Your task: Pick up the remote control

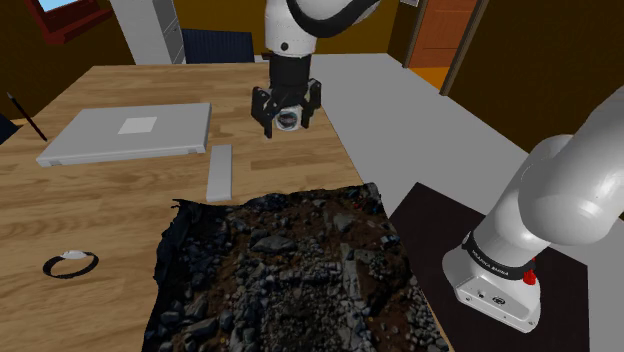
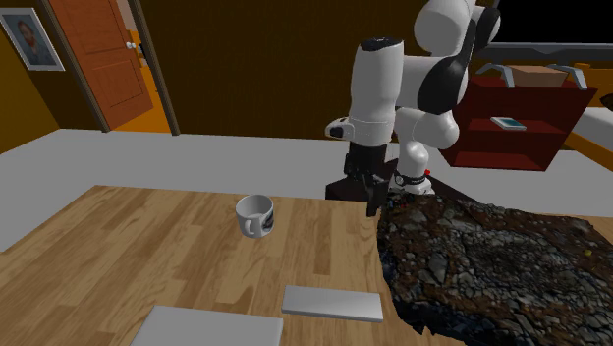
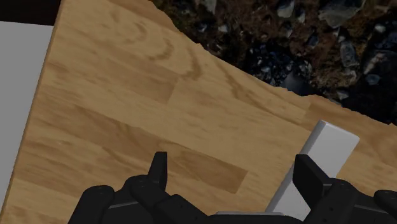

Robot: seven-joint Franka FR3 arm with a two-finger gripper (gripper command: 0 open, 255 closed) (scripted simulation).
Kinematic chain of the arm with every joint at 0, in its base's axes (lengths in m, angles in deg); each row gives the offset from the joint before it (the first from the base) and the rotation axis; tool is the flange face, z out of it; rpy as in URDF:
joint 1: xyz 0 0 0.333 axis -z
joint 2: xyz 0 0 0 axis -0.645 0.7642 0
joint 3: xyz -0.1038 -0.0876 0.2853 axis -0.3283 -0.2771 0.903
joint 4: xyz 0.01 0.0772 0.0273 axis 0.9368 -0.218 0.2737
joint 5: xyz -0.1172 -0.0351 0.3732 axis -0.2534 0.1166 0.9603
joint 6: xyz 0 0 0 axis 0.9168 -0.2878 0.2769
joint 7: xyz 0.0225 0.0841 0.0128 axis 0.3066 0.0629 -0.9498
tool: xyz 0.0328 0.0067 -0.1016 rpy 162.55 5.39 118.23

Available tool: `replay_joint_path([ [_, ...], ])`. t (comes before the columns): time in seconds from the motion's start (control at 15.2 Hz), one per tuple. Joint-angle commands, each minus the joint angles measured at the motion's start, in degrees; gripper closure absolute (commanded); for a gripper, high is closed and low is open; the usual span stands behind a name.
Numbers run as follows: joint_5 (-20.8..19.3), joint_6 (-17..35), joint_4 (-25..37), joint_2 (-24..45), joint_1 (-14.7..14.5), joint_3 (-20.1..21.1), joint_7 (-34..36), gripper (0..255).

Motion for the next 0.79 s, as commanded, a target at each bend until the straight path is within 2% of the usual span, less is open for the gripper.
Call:
replay_joint_path([
  [0.0,-1.69,1.55,2.76,4.56,-0.19,1.28,3.94,0],
  [0.33,-7.18,2.91,12.34,16.65,-1.83,2.72,13.24,0],
  [0.73,-13.24,1.43,27.27,31.66,-6.00,1.60,22.47,0],
])
